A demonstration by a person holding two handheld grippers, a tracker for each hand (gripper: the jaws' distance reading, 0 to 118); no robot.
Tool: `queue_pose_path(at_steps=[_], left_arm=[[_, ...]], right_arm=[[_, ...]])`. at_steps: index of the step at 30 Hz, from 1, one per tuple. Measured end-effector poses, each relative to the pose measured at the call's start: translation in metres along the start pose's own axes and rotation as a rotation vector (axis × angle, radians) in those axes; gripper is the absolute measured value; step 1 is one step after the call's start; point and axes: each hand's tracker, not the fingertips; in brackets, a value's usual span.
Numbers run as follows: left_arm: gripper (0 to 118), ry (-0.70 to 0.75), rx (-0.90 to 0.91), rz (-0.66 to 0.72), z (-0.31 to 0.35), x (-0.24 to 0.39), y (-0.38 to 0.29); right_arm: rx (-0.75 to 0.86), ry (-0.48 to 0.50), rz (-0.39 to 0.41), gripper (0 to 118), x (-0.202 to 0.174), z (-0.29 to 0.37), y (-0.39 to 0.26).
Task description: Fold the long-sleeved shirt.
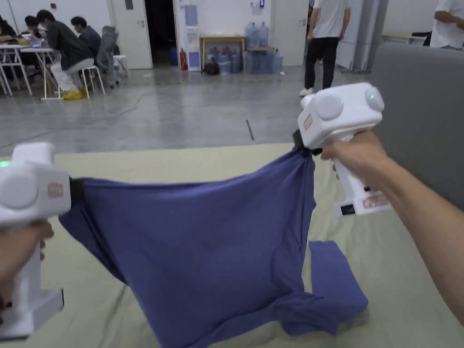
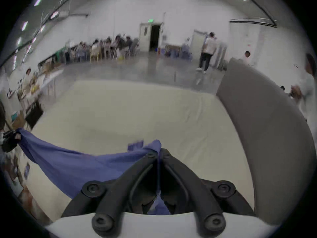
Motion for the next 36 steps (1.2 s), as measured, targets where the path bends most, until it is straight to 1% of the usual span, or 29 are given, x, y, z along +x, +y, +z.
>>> queue_pose_path(at_steps=[2, 3, 6, 8, 9, 12, 13, 16, 20, 23, 24, 28, 30, 31, 33, 36], left_arm=[[6, -0.002, 0.06, -0.011, -0.009, 0.005, 0.052], [6, -0.007, 0.059, 0.012, -0.015, 0.005, 0.078], [6, 0.006, 0.095, 0.021, -0.033, 0.009, 0.153], [6, 0.028, 0.141, 0.036, -0.042, 0.01, 0.194], [6, 0.037, 0.163, 0.024, -0.044, 0.012, 0.213], [6, 0.032, 0.198, 0.025, -0.044, 0.016, 0.26], [5, 0.026, 0.232, 0.044, -0.041, 0.017, 0.271], [5, 0.028, 0.246, 0.048, -0.037, 0.018, 0.295], [5, 0.033, 0.273, 0.032, -0.034, 0.018, 0.305], [5, 0.02, 0.274, 0.009, -0.046, 0.022, 0.291], [5, 0.025, 0.249, -0.003, -0.055, 0.022, 0.28], [5, 0.018, 0.173, 0.005, -0.086, 0.022, 0.236], [5, 0.009, 0.148, 0.014, -0.096, 0.02, 0.215], [5, 0.004, 0.129, 0.005, -0.099, 0.02, 0.205], [5, 0.003, 0.109, 0.0, -0.099, 0.016, 0.185], [5, -0.017, 0.09, 0.007, -0.088, 0.006, 0.159]], right_arm=[[0.043, -0.002, -0.037, 3, 0.014, 0.013, 0.038], [0.072, -0.019, -0.053, 3, 0.019, 0.019, 0.057], [0.171, -0.075, -0.061, 3, 0.028, 0.041, 0.114], [0.219, -0.079, -0.078, 3, 0.031, 0.053, 0.148], [0.253, -0.097, -0.085, 3, 0.03, 0.061, 0.166], [0.356, -0.167, -0.039, 3, 0.021, 0.083, 0.211], [0.388, -0.178, -0.042, 3, 0.019, 0.091, 0.222], [0.427, -0.184, -0.058, 3, 0.02, 0.106, 0.248], [0.43, -0.175, -0.104, 3, 0.028, 0.111, 0.256], [0.414, -0.164, -0.118, 3, 0.029, 0.094, 0.241], [0.373, -0.166, -0.124, 3, 0.028, 0.084, 0.233], [0.315, -0.127, -0.158, 3, 0.027, 0.043, 0.192], [0.295, -0.12, -0.158, 3, 0.024, 0.03, 0.173], [0.268, -0.114, -0.146, 3, 0.022, 0.023, 0.164], [0.248, -0.1, -0.143, 3, 0.023, 0.019, 0.148], [0.226, -0.069, -0.159, 3, 0.032, 0.017, 0.129]])
